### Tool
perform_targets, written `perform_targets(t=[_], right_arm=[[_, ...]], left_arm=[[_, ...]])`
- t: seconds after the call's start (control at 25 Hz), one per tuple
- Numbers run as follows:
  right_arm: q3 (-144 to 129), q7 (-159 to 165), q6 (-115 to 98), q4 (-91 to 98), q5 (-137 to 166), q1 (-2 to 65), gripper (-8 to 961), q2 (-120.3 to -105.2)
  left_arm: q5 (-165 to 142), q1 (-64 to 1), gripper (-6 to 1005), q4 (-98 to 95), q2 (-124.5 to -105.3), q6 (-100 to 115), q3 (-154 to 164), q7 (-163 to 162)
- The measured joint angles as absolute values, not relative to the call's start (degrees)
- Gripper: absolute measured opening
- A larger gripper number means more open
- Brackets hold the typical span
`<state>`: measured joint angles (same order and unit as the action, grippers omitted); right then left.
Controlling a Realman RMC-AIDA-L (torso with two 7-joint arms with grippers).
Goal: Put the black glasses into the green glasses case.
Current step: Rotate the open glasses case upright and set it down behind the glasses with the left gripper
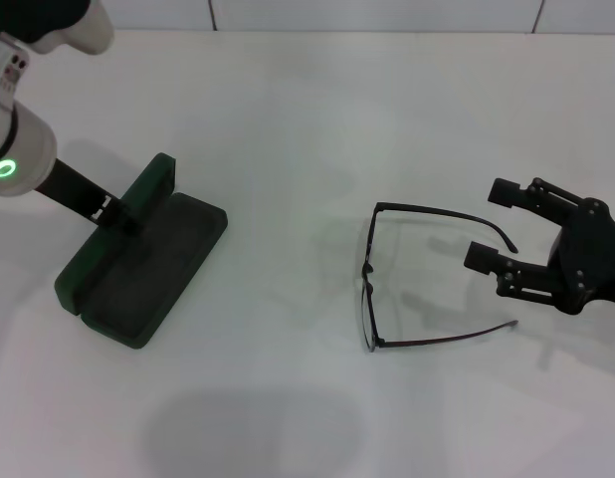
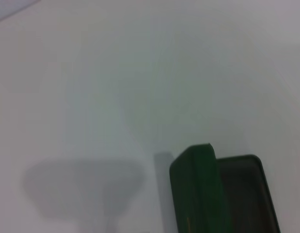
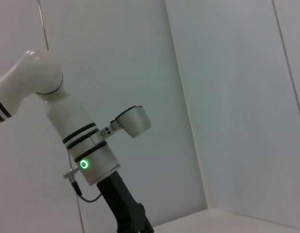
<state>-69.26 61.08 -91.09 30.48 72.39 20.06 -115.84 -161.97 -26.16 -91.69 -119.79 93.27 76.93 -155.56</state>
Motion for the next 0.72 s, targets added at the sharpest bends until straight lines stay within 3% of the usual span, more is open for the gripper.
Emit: perform_targets(t=[0.28,0.48,0.6,0.72], right_arm=[[-69.26,61.08,-91.13,30.31,72.39,19.91,869,-115.84],[-69.26,61.08,-91.18,30.23,72.4,19.62,869,-115.84],[-69.23,61.08,-91.46,30.16,72.05,19.32,869,-115.77],[-68.98,61.08,-92.43,29.95,71.73,18.88,869,-115.67]], left_arm=[[-161.86,-26.48,545,-91.35,-119.76,95.29,76.96,-154.98],[-160.59,-26.34,362,-94.19,-119.81,95.37,76.58,-155.19],[-159.66,-25.95,203,-98.42,-119.82,95.37,76.57,-155.34],[-158.98,-25.78,199,-103.12,-119.82,95.37,76.86,-155.02]])
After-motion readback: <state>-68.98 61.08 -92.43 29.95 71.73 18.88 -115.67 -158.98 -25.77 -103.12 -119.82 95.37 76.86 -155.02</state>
